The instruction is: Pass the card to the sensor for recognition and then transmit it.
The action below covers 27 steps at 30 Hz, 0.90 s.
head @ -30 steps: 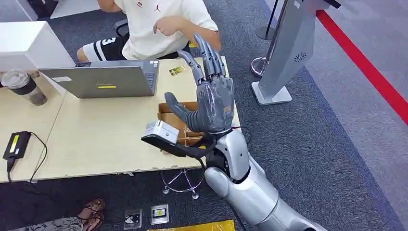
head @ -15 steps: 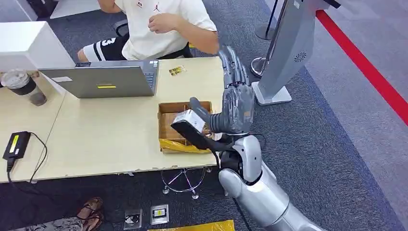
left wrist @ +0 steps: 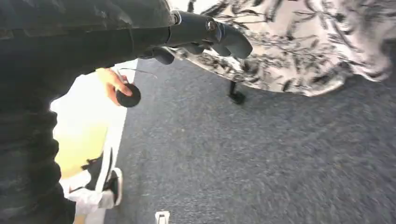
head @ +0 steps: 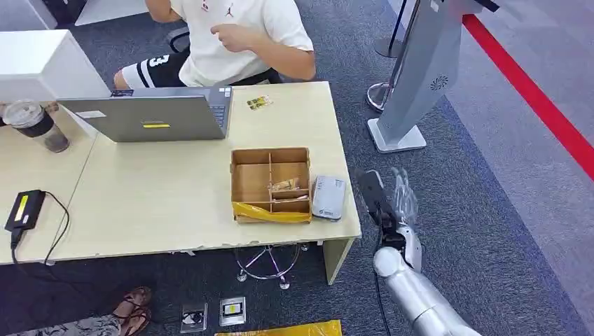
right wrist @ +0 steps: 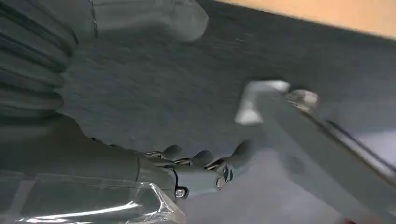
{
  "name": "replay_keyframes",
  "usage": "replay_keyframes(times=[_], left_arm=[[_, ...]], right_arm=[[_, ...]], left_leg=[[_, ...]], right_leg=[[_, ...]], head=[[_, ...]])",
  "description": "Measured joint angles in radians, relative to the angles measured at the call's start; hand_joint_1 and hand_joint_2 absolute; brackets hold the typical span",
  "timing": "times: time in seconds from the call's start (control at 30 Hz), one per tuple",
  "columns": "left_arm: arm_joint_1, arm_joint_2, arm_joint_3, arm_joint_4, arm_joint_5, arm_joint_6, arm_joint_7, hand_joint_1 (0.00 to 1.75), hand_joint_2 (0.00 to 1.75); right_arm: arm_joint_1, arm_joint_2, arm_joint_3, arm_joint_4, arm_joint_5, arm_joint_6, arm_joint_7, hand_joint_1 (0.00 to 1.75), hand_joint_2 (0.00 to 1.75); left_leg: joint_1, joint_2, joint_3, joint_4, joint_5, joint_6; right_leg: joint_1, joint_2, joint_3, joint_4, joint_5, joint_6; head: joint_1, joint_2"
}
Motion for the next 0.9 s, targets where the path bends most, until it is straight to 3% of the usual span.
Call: replay_keyframes(times=[0.17,0.23,0.47,0.67,0.7,0.73,0.77,0.9], left_arm=[[0.001,0.025,0.003,0.0,0.0,-0.008,0.033,0.0,1.75],[0.001,0.031,0.005,0.0,0.01,-0.007,0.034,0.0,1.75],[0.001,0.043,0.005,0.0,0.03,-0.007,0.045,0.0,1.75],[0.001,0.043,0.006,0.0,0.032,-0.011,0.016,0.0,1.75],[0.001,0.043,0.006,0.0,0.032,-0.013,0.01,0.0,1.75],[0.0,0.043,0.006,0.0,0.032,-0.015,0.005,0.0,1.75],[0.0,0.043,0.006,0.0,0.032,-0.017,-0.001,0.0,1.75],[0.0,0.044,0.006,0.0,0.021,-0.032,-0.027,0.0,1.75]], right_arm=[[0.092,0.004,-0.007,0.203,0.028,0.102,0.163,1.75,1.75],[0.123,0.004,-0.015,0.258,0.007,0.112,0.195,1.75,1.75],[0.173,0.003,-0.08,0.378,-0.143,0.044,0.147,1.75,1.75],[0.173,0.003,-0.105,0.425,-0.128,0.041,0.121,1.75,1.75],[0.173,0.003,-0.105,0.431,-0.126,0.041,0.118,1.68,1.75],[0.173,0.003,-0.106,0.435,-0.125,0.042,0.115,0.77,1.75],[0.173,0.003,-0.106,0.44,-0.126,0.042,0.113,0.0,1.75],[0.175,0.001,-0.12,0.463,-0.139,0.07,0.125,0.0,1.75]], left_leg=[[0.0,0.001,-0.001,0.0,-0.002,-0.002],[0.0,0.001,0.0,0.0,-0.003,-0.002],[0.0,0.003,0.001,0.0,-0.003,-0.002],[0.0,0.003,0.002,0.0,-0.002,-0.002],[0.0,0.003,0.002,0.0,-0.002,-0.002],[0.0,0.003,0.002,0.0,-0.002,-0.002],[0.0,0.003,0.002,0.0,-0.002,-0.002],[0.0,0.003,0.002,0.0,-0.003,-0.002]], right_leg=[[0.0,0.001,-0.002,0.0,-0.001,-0.001],[0.0,0.001,-0.001,0.0,-0.001,-0.001],[0.0,0.004,-0.001,0.0,-0.001,-0.001],[-0.001,0.005,0.0,0.0,0.0,-0.001],[-0.001,0.005,0.0,0.0,0.0,-0.001],[-0.001,0.005,0.0,0.0,0.0,-0.001],[-0.001,0.005,0.0,0.0,0.0,-0.001],[0.0,0.005,0.0,0.0,-0.001,-0.001]], head=[[0.0,0.0],[0.0,0.0],[0.0,0.0],[0.0,0.0],[0.0,0.0],[0.0,0.0],[0.0,0.0],[0.0,0.0]])
